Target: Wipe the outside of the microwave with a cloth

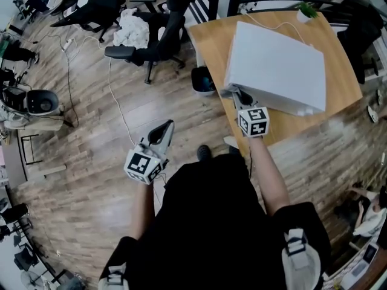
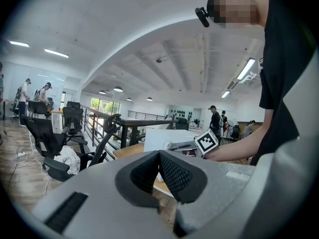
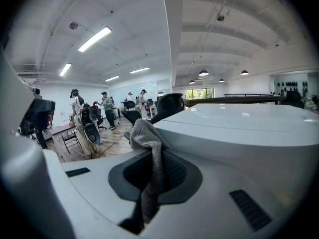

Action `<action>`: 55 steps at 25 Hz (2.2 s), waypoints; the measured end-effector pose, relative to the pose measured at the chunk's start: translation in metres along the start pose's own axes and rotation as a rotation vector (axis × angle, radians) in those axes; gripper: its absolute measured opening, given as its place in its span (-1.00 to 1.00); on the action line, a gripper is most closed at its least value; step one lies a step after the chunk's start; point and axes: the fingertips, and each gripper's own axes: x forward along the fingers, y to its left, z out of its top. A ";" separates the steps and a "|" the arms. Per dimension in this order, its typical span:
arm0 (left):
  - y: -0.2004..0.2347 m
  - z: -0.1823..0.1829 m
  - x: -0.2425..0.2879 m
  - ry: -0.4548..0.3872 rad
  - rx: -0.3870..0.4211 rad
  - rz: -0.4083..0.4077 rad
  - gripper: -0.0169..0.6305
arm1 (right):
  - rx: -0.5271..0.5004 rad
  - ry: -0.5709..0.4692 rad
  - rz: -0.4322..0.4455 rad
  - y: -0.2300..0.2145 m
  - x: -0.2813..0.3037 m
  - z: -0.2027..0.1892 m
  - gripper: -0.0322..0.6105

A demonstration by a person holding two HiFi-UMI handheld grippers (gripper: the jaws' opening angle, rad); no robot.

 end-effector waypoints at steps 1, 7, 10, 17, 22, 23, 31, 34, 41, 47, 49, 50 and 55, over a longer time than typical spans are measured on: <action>0.000 -0.001 -0.001 0.000 0.000 0.003 -0.94 | 0.002 0.007 0.002 0.000 0.001 -0.003 -0.85; 0.003 -0.002 -0.004 0.000 -0.003 0.015 -0.94 | 0.006 0.038 -0.002 -0.002 0.008 -0.019 -0.85; 0.004 -0.002 -0.005 0.004 -0.001 0.017 -0.94 | 0.011 0.063 -0.002 -0.002 0.012 -0.029 -0.85; 0.005 -0.002 -0.008 0.005 -0.002 0.024 -0.94 | 0.018 0.099 0.007 -0.001 0.021 -0.044 -0.85; 0.007 -0.004 -0.010 0.007 0.004 0.033 -0.94 | 0.033 0.108 0.011 -0.003 0.028 -0.053 -0.85; 0.008 -0.004 -0.012 0.006 0.007 0.034 -0.94 | 0.035 0.111 0.012 -0.002 0.029 -0.054 -0.85; 0.008 -0.006 -0.015 0.029 0.014 0.031 -0.94 | 0.047 0.114 0.009 -0.002 0.028 -0.055 -0.85; 0.007 -0.004 -0.012 0.021 0.017 0.026 -0.94 | 0.048 0.113 0.004 -0.007 0.027 -0.056 -0.85; -0.003 0.003 -0.004 -0.007 0.028 0.002 -0.94 | 0.068 0.123 -0.026 -0.023 0.012 -0.063 -0.85; -0.008 0.005 0.002 0.008 0.005 -0.005 -0.94 | 0.074 0.136 -0.053 -0.036 -0.001 -0.064 -0.85; -0.011 0.007 0.006 0.006 0.006 -0.010 -0.94 | 0.075 0.137 -0.062 -0.043 -0.005 -0.066 -0.85; -0.013 0.007 0.008 0.005 0.007 -0.013 -0.94 | 0.075 0.136 -0.066 -0.047 -0.007 -0.067 -0.85; -0.024 0.008 0.017 0.005 0.010 -0.026 -0.94 | 0.095 0.139 -0.089 -0.063 -0.020 -0.072 -0.85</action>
